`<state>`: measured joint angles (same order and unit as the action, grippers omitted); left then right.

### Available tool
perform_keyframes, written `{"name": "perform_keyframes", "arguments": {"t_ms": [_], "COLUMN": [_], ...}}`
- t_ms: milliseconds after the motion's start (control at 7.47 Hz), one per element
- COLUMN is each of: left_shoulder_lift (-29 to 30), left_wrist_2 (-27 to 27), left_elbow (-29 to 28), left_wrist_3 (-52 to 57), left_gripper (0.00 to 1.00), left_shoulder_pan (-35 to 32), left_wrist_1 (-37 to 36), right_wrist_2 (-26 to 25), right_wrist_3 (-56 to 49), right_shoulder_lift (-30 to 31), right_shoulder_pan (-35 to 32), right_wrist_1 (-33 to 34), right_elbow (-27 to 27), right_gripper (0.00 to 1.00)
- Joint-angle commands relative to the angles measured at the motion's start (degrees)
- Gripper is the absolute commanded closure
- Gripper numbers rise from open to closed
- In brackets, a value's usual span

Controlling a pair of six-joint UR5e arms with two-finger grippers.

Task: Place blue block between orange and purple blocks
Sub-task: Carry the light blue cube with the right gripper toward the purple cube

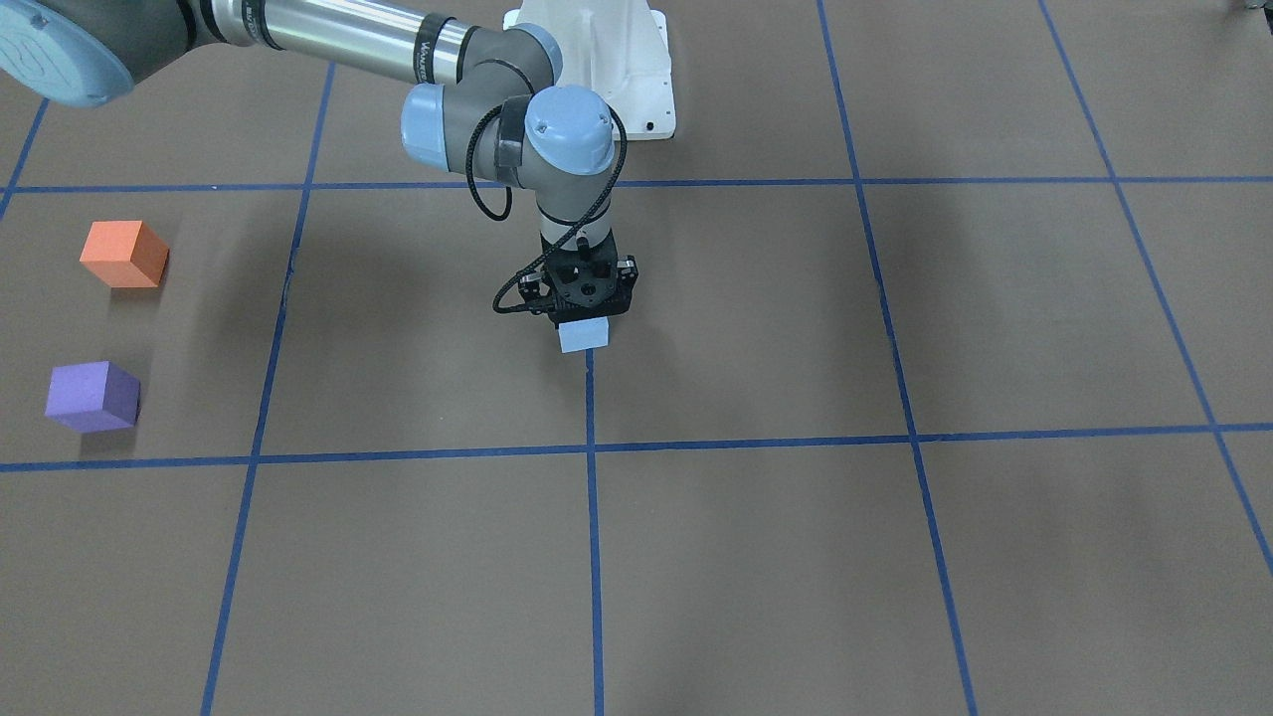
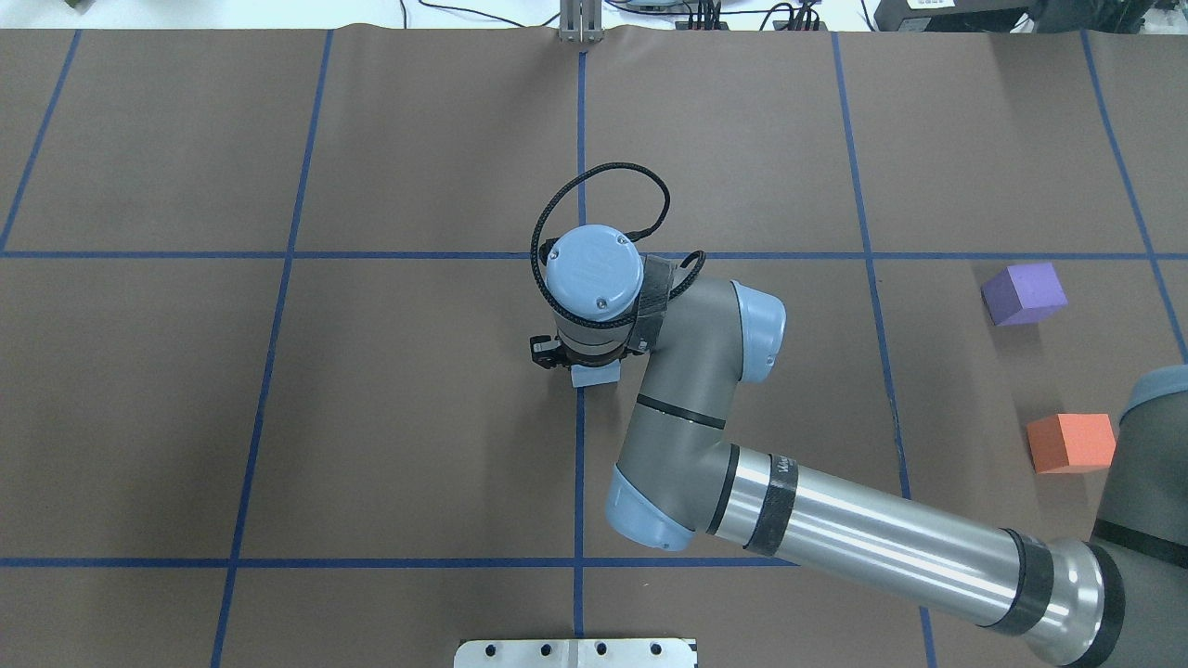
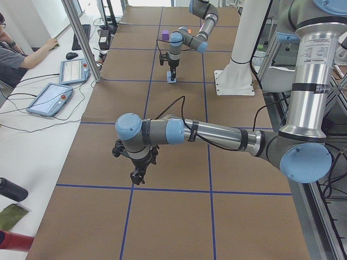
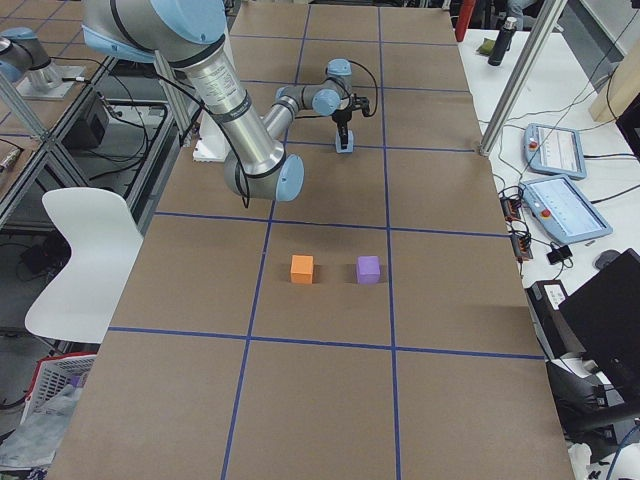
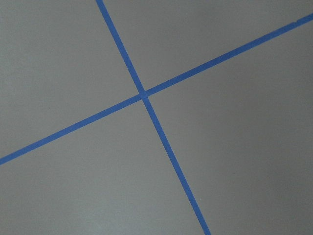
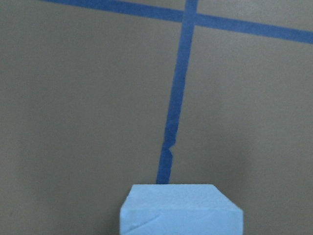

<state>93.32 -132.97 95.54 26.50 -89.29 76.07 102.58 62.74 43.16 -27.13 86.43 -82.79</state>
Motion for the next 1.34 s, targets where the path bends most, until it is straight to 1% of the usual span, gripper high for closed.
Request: {"name": "perform_keyframes", "arguments": {"t_ms": [0,134,268,402,536,670,804,938,1071,1205], "left_shoulder_lift": [-1.6,-1.9,-2.3,-2.3,-2.5,-2.6,-2.5,-2.6,-2.6,-2.6], "left_wrist_2": [-0.2,-0.3,-0.4,-2.3,-3.6,-3.6,-3.6,-3.6,-3.6,-3.6], "left_elbow": [0.0,0.1,0.2,0.2,0.4,0.5,0.5,0.8,1.3,1.4], "left_wrist_3": [-0.3,-0.2,-0.3,-1.3,-2.9,-2.9,-2.9,-3.0,-3.1,-3.1], "left_gripper": [0.0,0.0,0.0,0.0,0.0,0.0,0.0,0.0,0.0,0.0], "left_shoulder_pan": [-0.6,-1.3,-2.4,-2.6,-2.7,-2.7,-2.7,-2.7,-2.7,-2.7], "left_wrist_1": [0.1,0.1,0.1,0.1,0.1,0.5,0.5,0.5,0.5,0.5], "right_wrist_2": [5.4,8.3,12.5,16.0,17.1,18.3,21.1,24.0,24.2,23.6], "right_wrist_3": [-0.8,-1.2,-5.6,-12.2,-20.2,-25.9,-30.5,-30.4,-28.6,-21.0], "right_shoulder_lift": [6.0,11.7,17.1,21.4,28.6,34.0,39.9,47.5,53.8,56.0], "right_shoulder_pan": [-6.2,-10.3,-15.5,-20.2,-22.4,-25.8,-29.0,-31.8,-33.2,-33.2], "right_wrist_1": [0.4,0.4,0.8,2.8,3.1,2.4,-0.8,-7.9,-13.9,-18.4], "right_elbow": [-7.6,-14.1,-19.3,-23.1,-27.0,-27.5,-27.5,-27.5,-27.3,-27.0], "right_gripper": [1.0,1.0,1.0,1.0,1.0,1.0,1.0,1.0,1.0,1.0]}}
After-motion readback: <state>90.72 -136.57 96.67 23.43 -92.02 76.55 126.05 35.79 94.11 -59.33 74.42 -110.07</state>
